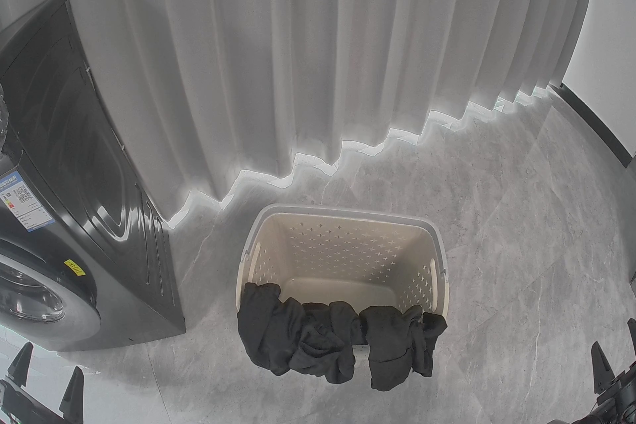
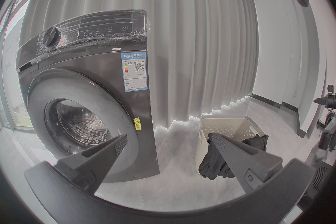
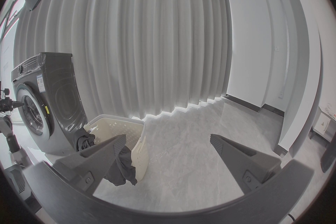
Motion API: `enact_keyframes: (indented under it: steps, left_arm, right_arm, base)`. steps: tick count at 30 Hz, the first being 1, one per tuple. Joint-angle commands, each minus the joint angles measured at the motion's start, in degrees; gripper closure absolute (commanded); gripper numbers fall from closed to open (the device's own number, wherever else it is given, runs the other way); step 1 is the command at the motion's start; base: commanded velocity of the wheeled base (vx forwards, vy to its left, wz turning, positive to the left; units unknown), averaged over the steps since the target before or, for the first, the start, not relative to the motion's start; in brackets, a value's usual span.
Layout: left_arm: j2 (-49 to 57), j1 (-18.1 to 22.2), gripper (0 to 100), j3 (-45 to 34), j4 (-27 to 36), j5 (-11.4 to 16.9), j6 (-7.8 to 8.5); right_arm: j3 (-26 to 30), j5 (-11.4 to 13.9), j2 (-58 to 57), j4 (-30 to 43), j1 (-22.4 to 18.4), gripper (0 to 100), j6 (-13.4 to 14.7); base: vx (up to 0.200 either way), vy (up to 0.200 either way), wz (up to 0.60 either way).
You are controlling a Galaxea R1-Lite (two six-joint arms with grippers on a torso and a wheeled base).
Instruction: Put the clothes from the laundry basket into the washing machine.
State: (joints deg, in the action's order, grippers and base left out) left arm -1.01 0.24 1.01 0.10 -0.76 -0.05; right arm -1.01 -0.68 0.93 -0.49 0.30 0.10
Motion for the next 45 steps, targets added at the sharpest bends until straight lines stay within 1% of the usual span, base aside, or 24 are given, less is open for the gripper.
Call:
enact_keyframes:
  steps: [1,4,19,25,45]
  left_arm:
    - [0.75,0.02,0,-1.01,0.08,-0.04,0.05]
    - [0.75,0.02,0,-1.01,-0.01,-0.04,-0.13]
    - [0.75,0.02,0,-1.01,-0.01,0.05,-0.13]
    - [0.75,0.02,0,-1.01,-0.10,0.05,-0.13]
    - [0.75,0.02,0,-1.01,-0.10,0.05,-0.21]
  right_arm:
    - [1.01,-0.02,-0.22,-0.04,0.05,0,-0.01]
    - [1.01,-0.02,-0.22,-0.04,0.05,0,-0.01]
    - [1.01,-0.02,-0.22,-0.04,0.05,0,-0.01]
    - [1.01,0.07,-0.22,-0.04,0.05,0,-0.01]
    - [1.01,-0.02,-0.22,-0.04,0.05,0,-0.01]
  base:
    - [0.200,0.000,0.00]
    - [0.200,0.000,0.00]
    - [0.000,0.000,0.00]
    - [0.200,0.000,0.00]
    - [0.000,0.000,0.00]
